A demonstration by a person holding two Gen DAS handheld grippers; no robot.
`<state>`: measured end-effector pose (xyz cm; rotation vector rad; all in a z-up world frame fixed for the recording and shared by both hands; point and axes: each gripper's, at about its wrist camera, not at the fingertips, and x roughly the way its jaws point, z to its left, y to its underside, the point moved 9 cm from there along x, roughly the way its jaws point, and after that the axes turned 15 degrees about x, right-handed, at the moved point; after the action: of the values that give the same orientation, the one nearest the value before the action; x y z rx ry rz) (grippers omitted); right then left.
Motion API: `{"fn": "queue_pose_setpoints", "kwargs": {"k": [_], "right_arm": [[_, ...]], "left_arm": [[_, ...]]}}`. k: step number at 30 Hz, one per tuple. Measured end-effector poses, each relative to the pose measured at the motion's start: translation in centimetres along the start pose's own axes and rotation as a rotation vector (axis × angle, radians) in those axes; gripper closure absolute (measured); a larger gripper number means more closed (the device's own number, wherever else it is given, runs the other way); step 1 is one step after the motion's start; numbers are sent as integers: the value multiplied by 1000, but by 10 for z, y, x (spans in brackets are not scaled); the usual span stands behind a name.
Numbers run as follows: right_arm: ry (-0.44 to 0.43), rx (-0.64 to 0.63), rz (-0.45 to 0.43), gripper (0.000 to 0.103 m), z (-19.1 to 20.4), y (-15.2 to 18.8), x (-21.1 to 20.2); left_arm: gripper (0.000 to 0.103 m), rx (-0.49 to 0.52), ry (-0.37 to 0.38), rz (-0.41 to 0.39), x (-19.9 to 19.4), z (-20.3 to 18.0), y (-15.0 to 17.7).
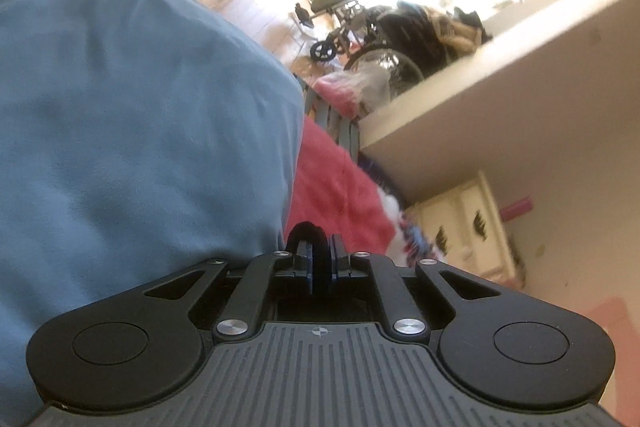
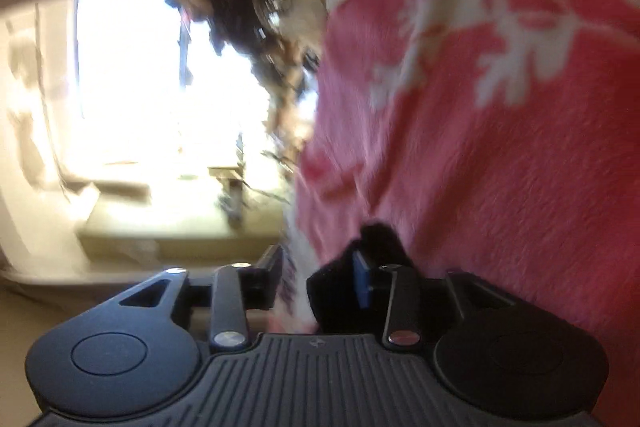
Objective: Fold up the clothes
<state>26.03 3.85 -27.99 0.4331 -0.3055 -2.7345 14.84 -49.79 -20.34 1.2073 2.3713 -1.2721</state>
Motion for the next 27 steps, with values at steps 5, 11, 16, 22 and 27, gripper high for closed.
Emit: {"fn": "queue_pose_setpoints", "kwargs": {"k": [5,11,16,22,27], "right_arm": [[25,-179,-90,45,24,10,-18],[183,-700,47,54,54,115,10],[333,-1027,231,75,29,199,70],[516,-1412,461,84,2,291,138],[515,-1306,281,87,22,253,190]], "left_arm": [[70,7,23,-53,-8,-7,-2],[58,30,-47,-103,-25,-10,-8],[51,205,-105,-104,-53,-39,2],[50,479,-68,168,-69,-75,73],[50,482,-106,319,-79,-52,124]]}}
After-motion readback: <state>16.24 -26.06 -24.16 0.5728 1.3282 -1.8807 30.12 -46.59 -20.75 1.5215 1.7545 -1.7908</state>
